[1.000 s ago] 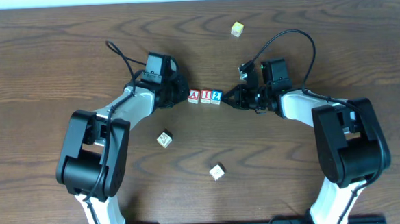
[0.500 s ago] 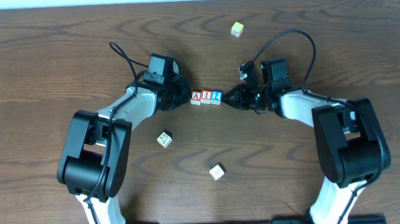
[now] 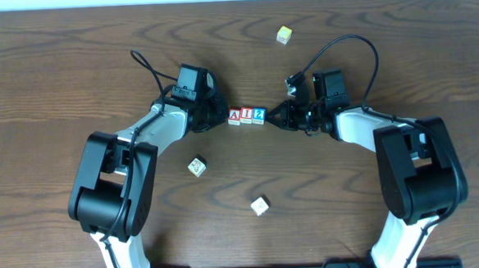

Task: Spell out Ai2
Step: 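Push the blocks together from both ends to straighten the row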

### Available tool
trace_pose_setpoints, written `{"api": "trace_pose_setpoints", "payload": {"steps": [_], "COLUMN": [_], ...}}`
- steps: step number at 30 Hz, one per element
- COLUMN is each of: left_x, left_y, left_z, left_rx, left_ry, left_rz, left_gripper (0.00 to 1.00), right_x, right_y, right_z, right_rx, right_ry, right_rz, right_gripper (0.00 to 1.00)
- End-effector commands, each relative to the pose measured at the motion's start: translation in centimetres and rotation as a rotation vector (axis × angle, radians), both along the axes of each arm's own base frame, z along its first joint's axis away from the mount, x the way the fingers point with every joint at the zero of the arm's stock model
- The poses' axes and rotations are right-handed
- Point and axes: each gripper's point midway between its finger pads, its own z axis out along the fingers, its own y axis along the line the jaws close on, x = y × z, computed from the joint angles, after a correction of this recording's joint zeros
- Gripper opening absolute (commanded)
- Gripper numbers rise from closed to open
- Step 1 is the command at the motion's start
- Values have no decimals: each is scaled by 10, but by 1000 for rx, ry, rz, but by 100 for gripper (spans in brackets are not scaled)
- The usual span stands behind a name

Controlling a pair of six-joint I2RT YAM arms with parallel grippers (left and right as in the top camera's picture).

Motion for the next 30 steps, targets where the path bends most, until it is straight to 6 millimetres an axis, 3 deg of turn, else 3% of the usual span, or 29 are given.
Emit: {"api": "trace_pose_setpoints", "payload": {"steps": [1, 30], "left_x": [-7, -15], "left_y": [-7, -11], "left_z": [-4, -6], "left_rx": [-17, -18], "left_ry": [28, 58], "left_rz": [-15, -18], "left_gripper": [6, 6], "right_x": [1, 5], "right_y": [8, 4], "right_z": [3, 0], "right_rx": [24, -5], "right_ry": [0, -10], "right_rz": [20, -1], "right_gripper": [2, 2]}}
